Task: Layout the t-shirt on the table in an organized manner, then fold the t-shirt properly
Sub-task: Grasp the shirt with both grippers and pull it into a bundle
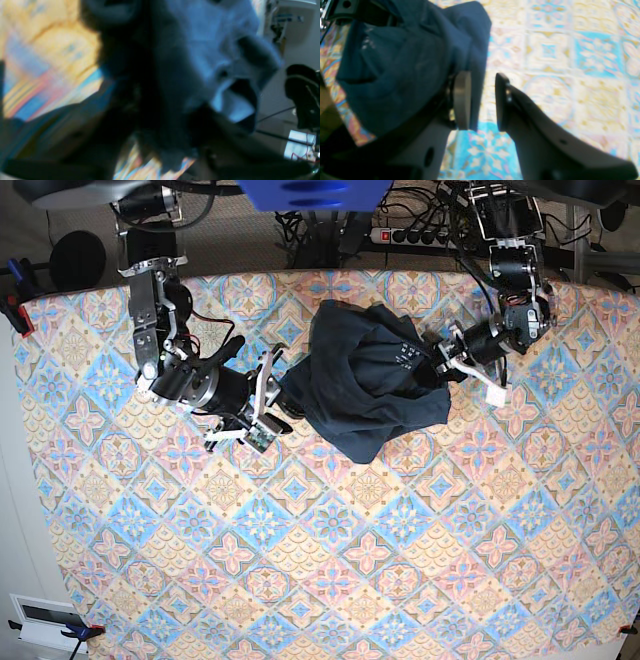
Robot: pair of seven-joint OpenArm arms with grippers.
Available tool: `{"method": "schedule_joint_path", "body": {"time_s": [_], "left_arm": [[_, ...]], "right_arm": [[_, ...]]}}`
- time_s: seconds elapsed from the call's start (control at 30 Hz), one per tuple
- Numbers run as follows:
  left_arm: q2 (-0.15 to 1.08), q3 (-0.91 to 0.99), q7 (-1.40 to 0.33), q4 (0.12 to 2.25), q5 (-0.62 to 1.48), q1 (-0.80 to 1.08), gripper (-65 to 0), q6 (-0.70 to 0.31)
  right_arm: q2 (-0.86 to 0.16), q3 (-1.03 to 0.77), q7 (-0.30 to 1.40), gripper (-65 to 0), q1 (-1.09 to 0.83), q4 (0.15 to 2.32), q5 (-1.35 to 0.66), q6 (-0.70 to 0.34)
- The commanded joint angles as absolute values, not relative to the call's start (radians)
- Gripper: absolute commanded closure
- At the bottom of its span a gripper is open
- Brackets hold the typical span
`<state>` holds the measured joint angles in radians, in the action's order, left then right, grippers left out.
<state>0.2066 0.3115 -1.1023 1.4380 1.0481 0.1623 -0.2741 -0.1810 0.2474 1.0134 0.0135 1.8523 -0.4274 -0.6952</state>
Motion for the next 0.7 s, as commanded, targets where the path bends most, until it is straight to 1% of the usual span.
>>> {"method": "schedule_joint_path", "body": {"time_s": [0.0, 0.03, 0.1, 0.17, 0.33, 0.47, 0.6, 0.67], "left_arm": [[0.217, 0.315, -1.106, 1.455, 1.087, 0.159, -25.2, -0.280], [0.225, 0.331, -1.113, 1.457, 1.107, 0.162, -29.1, -0.280], [0.234, 0.372, -1.139, 1.478, 1.162, 0.168, -34.5, -0.282], [0.234, 0.410, -1.155, 1.508, 1.233, 0.183, -37.4, -0.282], [0.237, 0.429, -1.159, 1.589, 1.331, 0.182, -37.4, -0.283], [0.237, 0.452, -1.159, 1.618, 1.339, 0.163, -37.4, -0.282], [0.248, 0.450, -1.159, 1.615, 1.336, 0.153, -37.4, -0.280], [0.263, 0.446, -1.159, 1.610, 1.294, 0.154, -37.4, -0.280]], "right_arm": [[-0.183, 0.266, 0.987, -15.7, 0.035, 1.871, -0.447, -0.698], [-0.183, 0.289, 0.989, -15.7, 0.036, 1.873, -0.447, -0.698], [-0.186, 0.349, 0.990, -15.7, 0.038, 1.870, -0.447, -0.698], [-0.209, 0.432, 0.989, -15.7, 0.039, 1.867, -0.444, -0.698], [-0.217, 0.605, 0.990, -15.7, 0.039, 1.867, -0.364, -0.698], [-0.217, 0.730, 0.990, -15.7, 0.039, 1.819, -0.311, -0.698], [-0.217, 0.751, 0.989, -15.7, 0.053, 1.807, -0.311, -0.698], [-0.217, 0.754, 0.989, -15.7, 0.056, 1.807, -0.311, -0.698]]}}
